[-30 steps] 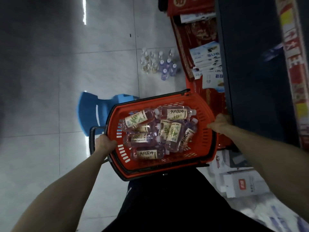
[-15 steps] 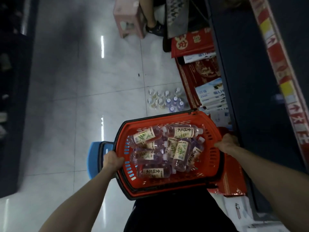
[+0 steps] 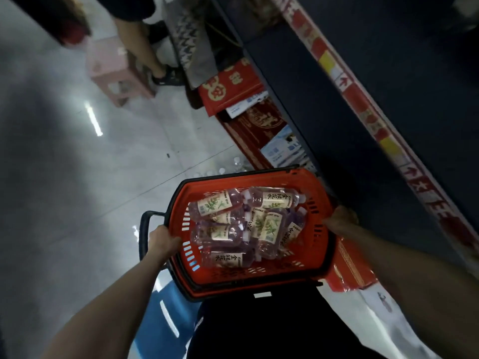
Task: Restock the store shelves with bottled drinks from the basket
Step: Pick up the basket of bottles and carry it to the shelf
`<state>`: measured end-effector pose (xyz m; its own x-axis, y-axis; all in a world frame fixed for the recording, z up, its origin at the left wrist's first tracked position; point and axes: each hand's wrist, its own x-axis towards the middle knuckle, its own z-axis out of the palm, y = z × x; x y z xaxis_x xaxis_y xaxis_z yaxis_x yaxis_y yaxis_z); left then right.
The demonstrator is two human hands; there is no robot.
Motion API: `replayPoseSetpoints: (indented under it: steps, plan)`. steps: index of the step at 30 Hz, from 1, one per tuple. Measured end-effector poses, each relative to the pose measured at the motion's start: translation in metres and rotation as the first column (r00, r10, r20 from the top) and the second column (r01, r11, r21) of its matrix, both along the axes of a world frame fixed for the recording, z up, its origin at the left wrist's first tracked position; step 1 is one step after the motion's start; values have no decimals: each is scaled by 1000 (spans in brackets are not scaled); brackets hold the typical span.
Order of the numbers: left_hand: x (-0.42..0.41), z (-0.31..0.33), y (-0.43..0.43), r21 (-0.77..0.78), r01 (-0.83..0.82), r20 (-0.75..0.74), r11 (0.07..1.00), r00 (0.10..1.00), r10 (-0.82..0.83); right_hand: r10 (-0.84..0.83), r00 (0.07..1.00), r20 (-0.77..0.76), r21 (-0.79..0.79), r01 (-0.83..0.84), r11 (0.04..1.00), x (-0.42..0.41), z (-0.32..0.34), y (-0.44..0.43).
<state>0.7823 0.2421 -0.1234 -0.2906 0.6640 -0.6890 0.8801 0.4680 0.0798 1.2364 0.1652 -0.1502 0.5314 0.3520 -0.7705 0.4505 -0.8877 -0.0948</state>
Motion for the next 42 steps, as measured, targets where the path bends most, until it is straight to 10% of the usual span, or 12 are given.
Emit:
replayPoseSetpoints:
  steps: [21,42]
  plan:
    - [108,-58,138,-150,759,19,633,643,-766,-714,700,-8,-154,705,692,-148,-58,-193]
    - [223,-249,39,-291,859,136,421,472,-871,-858,513,7,-232,836,498,-148,-225,-347]
